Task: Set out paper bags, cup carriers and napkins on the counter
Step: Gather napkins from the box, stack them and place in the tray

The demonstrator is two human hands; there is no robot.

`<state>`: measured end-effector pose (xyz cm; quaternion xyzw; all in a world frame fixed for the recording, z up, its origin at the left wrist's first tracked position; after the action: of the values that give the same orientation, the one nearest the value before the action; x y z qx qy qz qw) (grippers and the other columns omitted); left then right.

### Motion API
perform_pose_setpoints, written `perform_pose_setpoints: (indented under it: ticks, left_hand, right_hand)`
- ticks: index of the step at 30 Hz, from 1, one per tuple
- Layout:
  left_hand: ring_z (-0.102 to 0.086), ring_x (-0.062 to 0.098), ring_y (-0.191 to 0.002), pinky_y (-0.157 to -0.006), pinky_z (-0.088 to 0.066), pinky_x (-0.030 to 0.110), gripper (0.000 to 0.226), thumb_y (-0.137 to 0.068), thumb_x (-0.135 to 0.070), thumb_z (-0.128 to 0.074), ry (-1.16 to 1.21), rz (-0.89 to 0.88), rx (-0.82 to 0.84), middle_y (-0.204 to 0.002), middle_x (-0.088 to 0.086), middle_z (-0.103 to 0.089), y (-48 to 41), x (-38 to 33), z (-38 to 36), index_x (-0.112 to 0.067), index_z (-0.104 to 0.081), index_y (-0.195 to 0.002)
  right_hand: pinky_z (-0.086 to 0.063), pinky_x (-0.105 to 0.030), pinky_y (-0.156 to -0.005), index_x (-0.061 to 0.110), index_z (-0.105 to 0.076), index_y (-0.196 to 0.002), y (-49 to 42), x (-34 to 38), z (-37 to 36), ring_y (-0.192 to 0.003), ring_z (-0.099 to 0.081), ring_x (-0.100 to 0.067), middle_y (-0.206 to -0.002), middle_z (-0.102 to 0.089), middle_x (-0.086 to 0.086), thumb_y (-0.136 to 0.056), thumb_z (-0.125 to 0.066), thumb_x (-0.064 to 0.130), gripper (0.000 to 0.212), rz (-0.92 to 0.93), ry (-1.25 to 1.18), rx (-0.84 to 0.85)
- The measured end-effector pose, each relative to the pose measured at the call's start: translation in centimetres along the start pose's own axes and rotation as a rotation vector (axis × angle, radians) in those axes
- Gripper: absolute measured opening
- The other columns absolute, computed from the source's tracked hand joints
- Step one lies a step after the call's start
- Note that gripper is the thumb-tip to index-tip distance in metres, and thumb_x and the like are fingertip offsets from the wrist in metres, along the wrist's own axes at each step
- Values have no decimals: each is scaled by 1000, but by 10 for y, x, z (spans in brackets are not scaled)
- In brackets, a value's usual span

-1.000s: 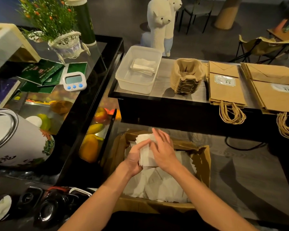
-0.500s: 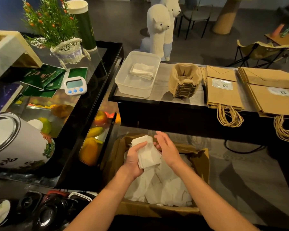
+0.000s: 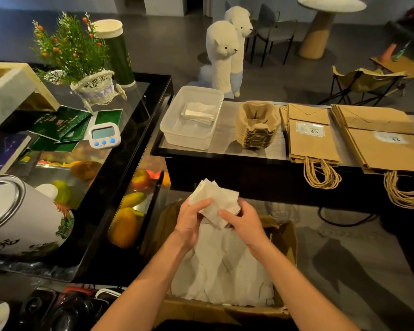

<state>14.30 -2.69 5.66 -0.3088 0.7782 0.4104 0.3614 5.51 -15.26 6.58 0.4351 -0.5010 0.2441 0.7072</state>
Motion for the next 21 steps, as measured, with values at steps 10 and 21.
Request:
perform_pose_setpoints:
  ticks: [10,21]
  left_hand:
    - [-66,17,-110,-94,-57,39,35,-89,-15,-75,-343,-201,24,-116,0,-70,-24,-36,-50,-25,-62,-120]
    - [-66,7,-106,-87,-55,22,50,-83,-8,-80,-463,-378,87,-117,-3,-69,-71,-70,-117,-25,-59,-126]
  right_hand:
    - [-54,-23,-82,33,-48,-130,-27,54,41,-107,-61,-8,-118,-62,10,-99,-64,22,37,229,42,-72]
    - [-44,-20,-81,36,-51,-117,-73,108,89,-104,-58,-4,-110,-64,10,-97,-65,15,32,426,218,-111]
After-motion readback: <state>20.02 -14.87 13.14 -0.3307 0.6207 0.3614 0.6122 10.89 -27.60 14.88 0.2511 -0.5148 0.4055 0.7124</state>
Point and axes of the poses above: each hand's wrist, its own y-axis away from the middle knuckle, its own z-axis out of the back of the hand, x = y × z, the point moved 5 cm from there along -y, towards the middle knuckle
